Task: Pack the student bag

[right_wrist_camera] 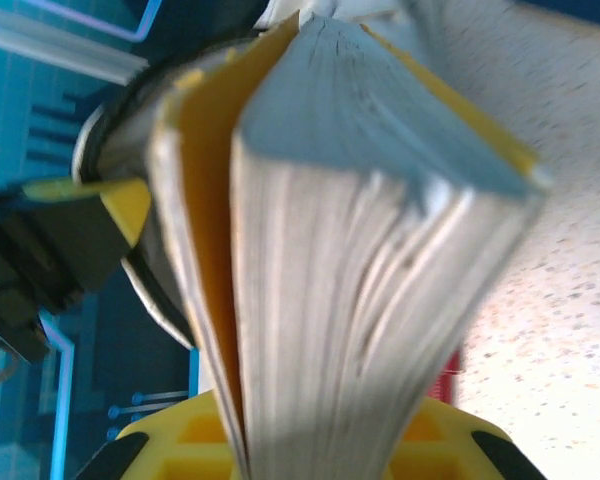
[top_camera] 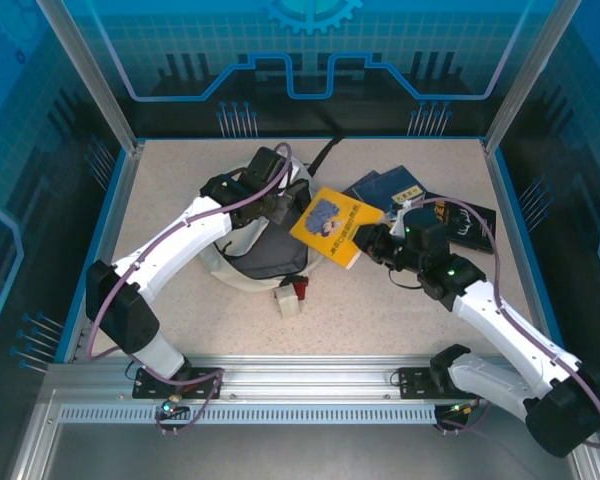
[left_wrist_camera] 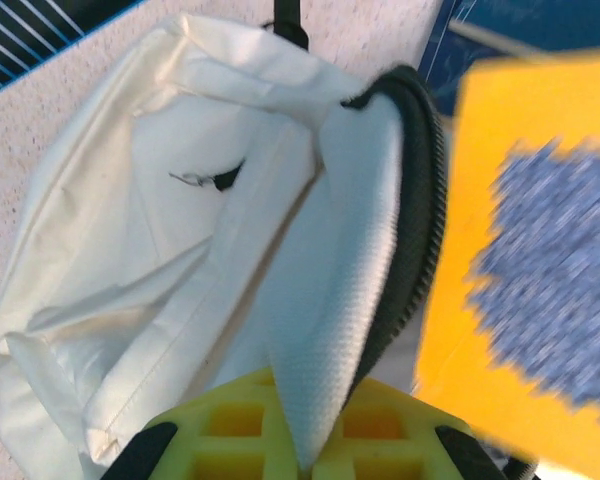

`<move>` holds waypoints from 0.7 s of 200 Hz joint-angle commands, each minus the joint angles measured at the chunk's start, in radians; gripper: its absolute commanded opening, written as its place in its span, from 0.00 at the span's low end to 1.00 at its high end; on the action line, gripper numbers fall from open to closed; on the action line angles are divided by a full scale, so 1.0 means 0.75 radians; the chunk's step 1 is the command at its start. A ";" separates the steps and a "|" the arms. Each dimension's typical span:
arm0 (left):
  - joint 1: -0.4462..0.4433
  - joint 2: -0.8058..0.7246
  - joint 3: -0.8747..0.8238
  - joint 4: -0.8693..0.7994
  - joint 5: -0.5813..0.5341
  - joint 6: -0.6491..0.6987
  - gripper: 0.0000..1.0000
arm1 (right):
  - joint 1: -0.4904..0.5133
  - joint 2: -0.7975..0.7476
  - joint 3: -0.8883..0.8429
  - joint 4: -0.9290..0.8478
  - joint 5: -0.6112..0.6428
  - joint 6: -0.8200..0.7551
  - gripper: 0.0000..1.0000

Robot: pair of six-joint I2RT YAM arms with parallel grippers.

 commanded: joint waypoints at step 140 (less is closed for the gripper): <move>-0.040 0.077 0.283 0.004 -0.044 -0.100 0.00 | 0.236 0.900 0.451 0.670 0.456 0.428 0.12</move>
